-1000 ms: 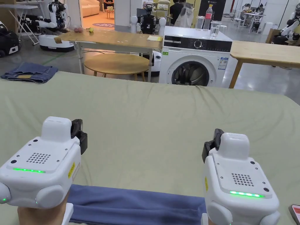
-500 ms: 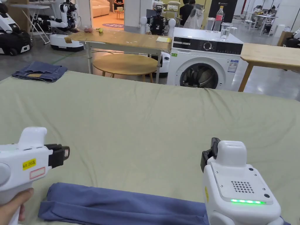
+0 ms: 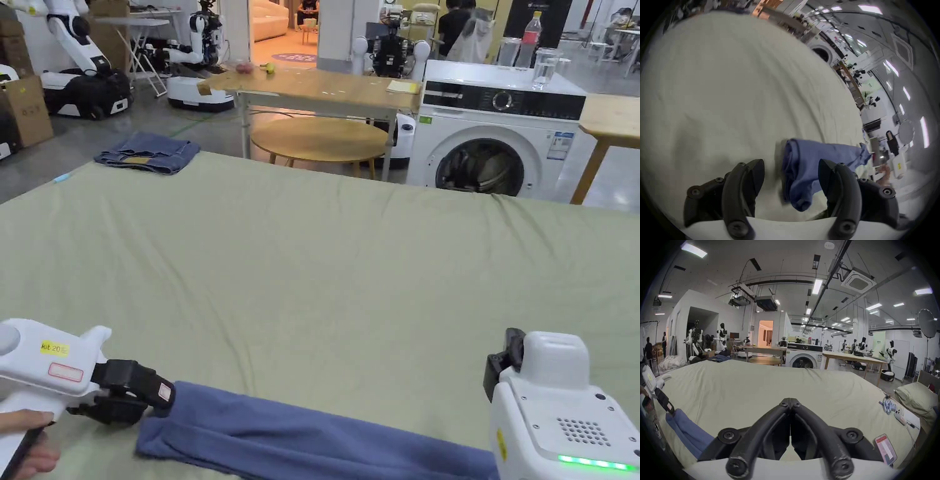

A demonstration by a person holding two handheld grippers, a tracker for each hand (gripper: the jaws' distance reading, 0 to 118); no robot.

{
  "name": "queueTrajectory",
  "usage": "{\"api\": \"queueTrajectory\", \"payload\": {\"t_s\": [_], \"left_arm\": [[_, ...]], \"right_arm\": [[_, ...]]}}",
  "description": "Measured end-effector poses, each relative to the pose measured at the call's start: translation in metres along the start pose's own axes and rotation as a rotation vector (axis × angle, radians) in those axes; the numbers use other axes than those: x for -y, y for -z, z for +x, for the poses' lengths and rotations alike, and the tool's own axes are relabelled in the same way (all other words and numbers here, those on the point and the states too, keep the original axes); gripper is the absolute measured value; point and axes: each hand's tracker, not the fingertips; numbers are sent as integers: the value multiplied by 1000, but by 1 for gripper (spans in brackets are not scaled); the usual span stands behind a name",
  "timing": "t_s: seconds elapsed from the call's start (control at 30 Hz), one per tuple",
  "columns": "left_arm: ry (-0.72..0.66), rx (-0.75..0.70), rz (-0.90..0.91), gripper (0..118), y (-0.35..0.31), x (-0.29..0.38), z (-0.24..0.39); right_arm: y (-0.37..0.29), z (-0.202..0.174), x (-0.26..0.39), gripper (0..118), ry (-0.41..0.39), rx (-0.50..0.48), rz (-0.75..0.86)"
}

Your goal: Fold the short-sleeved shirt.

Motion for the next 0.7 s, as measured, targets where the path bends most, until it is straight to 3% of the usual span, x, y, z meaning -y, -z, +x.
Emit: {"api": "queueTrajectory", "payload": {"t_s": [0.17,0.27,0.33,0.4,0.47,0.53,0.7], "left_arm": [[-111,243,36,70,15,8,-6],[-114,331,-54,67,38,18,-2],[-77,335,-40,52,42,22,2],[-100,294,-4,47,41,24,-1],[-113,233,13,17,43,29,-3],[-85,269,41,13,40,33,-4],[-25,191,85,6,34,36,12]], "right_arm": [[2,5,6,0,-2,10,-23],[3,9,10,0,7,11,-38],[4,11,12,0,9,13,-46],[3,13,14,0,9,19,-50],[3,15,15,0,6,20,-56],[3,17,16,0,5,23,-61],[3,21,20,0,12,27,-75]]}}
